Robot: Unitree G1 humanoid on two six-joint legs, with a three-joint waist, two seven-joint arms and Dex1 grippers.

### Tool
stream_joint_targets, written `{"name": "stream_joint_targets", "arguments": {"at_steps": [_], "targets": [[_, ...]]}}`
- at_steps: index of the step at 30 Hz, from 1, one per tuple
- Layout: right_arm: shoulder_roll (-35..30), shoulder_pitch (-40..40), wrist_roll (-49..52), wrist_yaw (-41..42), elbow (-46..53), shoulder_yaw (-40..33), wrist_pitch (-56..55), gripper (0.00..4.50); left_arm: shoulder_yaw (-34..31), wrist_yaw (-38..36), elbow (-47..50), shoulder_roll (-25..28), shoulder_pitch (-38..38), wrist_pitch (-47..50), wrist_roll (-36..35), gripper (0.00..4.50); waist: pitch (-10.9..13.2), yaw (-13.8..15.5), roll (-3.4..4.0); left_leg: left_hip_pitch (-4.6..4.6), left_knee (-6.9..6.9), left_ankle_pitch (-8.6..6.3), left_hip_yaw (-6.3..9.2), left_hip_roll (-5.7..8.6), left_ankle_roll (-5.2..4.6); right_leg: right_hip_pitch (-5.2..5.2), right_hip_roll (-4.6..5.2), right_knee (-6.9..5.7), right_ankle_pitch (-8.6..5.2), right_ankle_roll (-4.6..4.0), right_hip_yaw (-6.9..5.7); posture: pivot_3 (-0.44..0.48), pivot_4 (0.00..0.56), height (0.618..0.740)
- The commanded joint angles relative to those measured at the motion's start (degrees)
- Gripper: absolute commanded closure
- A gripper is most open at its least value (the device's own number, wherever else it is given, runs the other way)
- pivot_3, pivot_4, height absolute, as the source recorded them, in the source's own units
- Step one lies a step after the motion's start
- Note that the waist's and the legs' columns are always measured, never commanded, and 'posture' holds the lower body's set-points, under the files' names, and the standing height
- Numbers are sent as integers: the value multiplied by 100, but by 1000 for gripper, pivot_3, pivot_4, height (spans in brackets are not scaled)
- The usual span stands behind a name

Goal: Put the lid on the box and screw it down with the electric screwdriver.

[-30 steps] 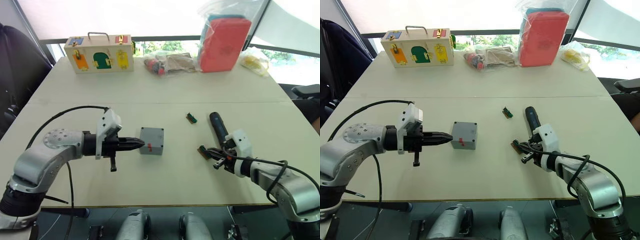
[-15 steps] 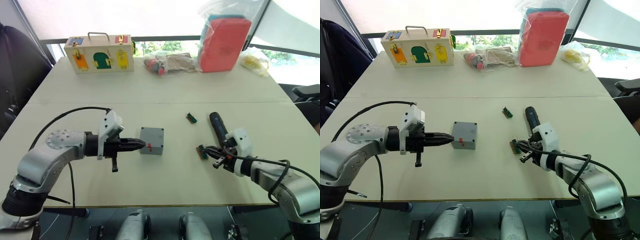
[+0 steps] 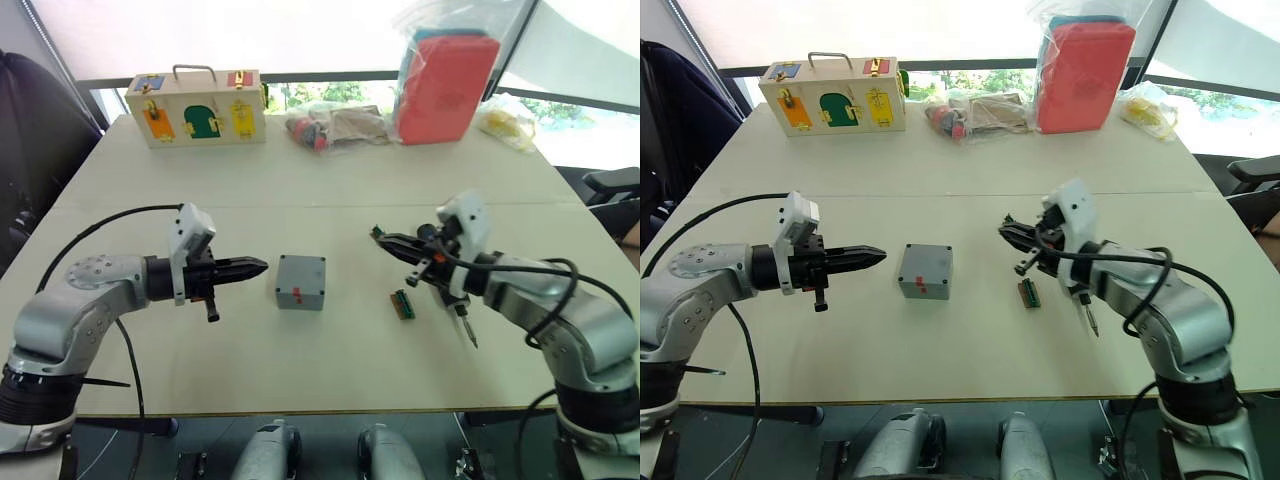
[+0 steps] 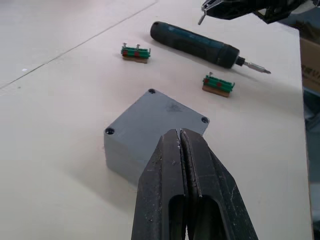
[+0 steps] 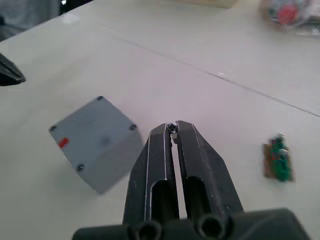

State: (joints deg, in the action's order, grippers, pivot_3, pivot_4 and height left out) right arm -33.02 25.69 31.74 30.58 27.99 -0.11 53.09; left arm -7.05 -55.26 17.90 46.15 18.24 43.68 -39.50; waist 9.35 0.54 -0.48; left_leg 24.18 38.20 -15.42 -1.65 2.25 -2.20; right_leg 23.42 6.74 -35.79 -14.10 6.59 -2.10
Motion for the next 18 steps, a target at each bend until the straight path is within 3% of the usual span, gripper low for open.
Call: {"name": "stream_joint_targets", "arguments": {"at_steps": [1,18], "targets": [[303,341,-333,147,-555,494,-543,4397,-264,137,280,84,-242,75,-87,4500,0,-11,0,0,3,0,-1,1,0,0,1,-3,0,0,1,0,150,740],[793,755,-995,787,-1691,1185,-1453,4397,-470,518,796,93,-668,272,-261,4500,0,-16,0,-1,2,18,0,3,32,7,1,-16,0,-1,2,0,150,740]]}}
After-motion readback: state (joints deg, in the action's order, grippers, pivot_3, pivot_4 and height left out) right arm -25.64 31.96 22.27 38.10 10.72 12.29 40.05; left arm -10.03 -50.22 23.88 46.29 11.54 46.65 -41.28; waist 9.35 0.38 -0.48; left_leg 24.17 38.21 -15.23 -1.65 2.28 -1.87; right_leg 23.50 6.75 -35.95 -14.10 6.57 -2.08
